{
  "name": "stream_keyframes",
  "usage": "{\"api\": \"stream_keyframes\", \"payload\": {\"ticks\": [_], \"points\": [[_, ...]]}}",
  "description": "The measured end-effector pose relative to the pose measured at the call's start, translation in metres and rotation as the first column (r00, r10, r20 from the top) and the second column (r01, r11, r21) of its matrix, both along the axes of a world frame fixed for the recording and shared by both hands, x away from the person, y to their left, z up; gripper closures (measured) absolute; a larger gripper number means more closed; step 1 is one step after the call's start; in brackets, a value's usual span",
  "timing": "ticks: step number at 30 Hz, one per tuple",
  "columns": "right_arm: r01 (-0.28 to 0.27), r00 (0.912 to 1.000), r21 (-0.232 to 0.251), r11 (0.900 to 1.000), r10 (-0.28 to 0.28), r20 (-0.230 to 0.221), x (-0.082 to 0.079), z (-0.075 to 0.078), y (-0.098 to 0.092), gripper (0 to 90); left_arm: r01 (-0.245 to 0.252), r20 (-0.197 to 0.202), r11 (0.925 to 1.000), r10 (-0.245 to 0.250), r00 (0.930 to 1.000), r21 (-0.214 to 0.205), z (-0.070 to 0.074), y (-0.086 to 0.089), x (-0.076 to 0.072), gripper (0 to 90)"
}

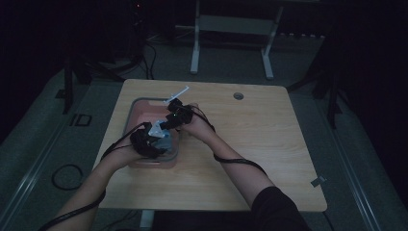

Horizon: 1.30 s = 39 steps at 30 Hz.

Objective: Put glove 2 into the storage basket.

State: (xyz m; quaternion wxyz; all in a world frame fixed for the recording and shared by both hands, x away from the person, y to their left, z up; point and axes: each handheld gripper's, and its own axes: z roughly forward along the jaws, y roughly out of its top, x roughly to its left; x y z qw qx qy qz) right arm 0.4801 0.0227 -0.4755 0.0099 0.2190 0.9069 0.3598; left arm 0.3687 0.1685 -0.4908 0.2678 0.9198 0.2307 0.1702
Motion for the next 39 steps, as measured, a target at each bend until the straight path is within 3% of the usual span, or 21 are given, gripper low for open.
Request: {"api": "stream_keyframes", "payload": {"ticks": [2,5,9,17,25,27,32,39], "points": [[-0.001,1.0,0.007,1.0,0.001,0.008,0.0,0.002,-0.002,39.4,-0.022,0.006,0.9995,0.023,0.9997,-0.022,0.004,0.001,-0.001,39.4],[0.012,0.9999,0.056,0.9984,-0.012,0.008,-0.001,0.012,-0.012,29.7,-0.048,0.005,0.9968,0.048,0.9988,-0.063,0.01,0.002,-0.003,31.9],[-0.011,0.9999,0.072,0.9973,0.01,0.008,-0.006,0.017,-0.021,20.8,-0.074,0.022,0.9953,0.075,0.9969,-0.064,0.012,0.0,-0.004,26.6],[-0.05,0.9987,0.099,0.9938,0.05,0.01,-0.019,0.022,-0.043,15.4,-0.113,0.003,0.987,0.114,0.9934,-0.114,0.018,-0.008,-0.005,9.9],[-0.055,0.9984,0.126,0.9906,0.053,0.019,-0.023,0.02,-0.058,15.4,-0.083,0.029,0.981,0.089,0.9956,-0.175,0.029,-0.017,-0.012,8.1],[-0.062,0.9977,0.119,0.9909,0.058,0.036,-0.027,0.019,-0.064,15.4,-0.05,0.044,0.9777,0.061,0.9972,-0.204,0.035,-0.025,-0.017,8.0],[-0.052,0.9981,0.117,0.9918,0.048,0.039,-0.028,0.014,-0.079,15.6,-0.024,0.032,0.9728,0.033,0.9989,-0.231,0.035,-0.04,-0.019,8.0],[-0.033,0.9992,0.121,0.9921,0.03,0.027,-0.029,0.006,-0.106,15.7,0.017,0.034,0.9604,-0.008,0.9994,-0.278,0.034,-0.06,-0.023,8.0]]}}
